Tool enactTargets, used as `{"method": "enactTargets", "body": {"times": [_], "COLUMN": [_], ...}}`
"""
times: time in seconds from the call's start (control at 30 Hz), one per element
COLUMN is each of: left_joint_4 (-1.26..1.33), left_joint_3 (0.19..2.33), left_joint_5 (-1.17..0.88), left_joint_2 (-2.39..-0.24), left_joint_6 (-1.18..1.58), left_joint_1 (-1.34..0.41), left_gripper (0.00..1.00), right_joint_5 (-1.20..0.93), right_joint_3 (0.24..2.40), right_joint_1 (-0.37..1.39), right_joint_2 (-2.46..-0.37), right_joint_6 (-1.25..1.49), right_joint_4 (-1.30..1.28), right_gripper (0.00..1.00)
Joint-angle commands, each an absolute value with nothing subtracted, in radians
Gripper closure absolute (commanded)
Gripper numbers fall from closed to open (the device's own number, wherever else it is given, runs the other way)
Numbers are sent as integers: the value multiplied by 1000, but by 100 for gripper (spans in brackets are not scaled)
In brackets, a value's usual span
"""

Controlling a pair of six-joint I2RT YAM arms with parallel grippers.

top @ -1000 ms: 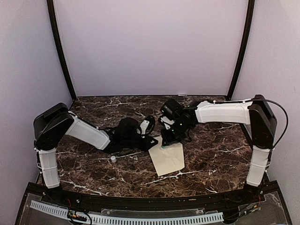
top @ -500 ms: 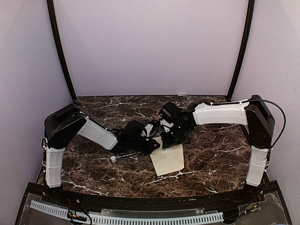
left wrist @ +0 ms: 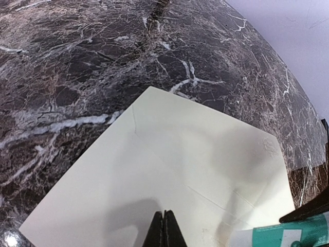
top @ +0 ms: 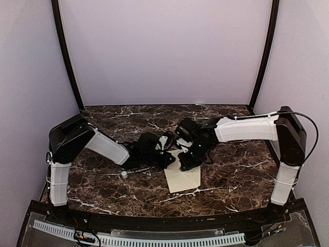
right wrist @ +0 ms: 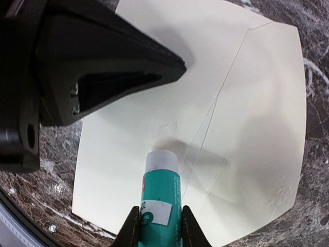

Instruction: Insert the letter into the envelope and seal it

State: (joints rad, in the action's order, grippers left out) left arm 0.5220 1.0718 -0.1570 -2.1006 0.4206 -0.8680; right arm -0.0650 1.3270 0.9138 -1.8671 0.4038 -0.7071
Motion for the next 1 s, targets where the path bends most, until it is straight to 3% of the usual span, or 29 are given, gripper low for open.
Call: {"method": "enactTargets", "body": {"times": [0.0,0.17,0.77,0.97], "left_joint_4": [452,465,512,509], "left_joint_3": [1058,1054,1005,1001], "left_joint_5": [-115,-122,-187,-177], "left_joint_2": [-2131,-2134,-2134,-2134], "left_joint_6": [425,421,401,411], "left_joint_1": [-863,-863,-863,-864], "left_gripper": [100,100,100,100], "right_joint_5": [-124,-131,142,90], "right_joint_3": [1279,1276,1486,1465], "right_joint_1": [939,946,902,896], "right_joint_2": [-1803,-1791,-2019,-2020], "right_joint_6": [413,418,435,410], "right_joint_4": [-776,-786,-779,-767], "right_gripper": [100,100,100,100]}}
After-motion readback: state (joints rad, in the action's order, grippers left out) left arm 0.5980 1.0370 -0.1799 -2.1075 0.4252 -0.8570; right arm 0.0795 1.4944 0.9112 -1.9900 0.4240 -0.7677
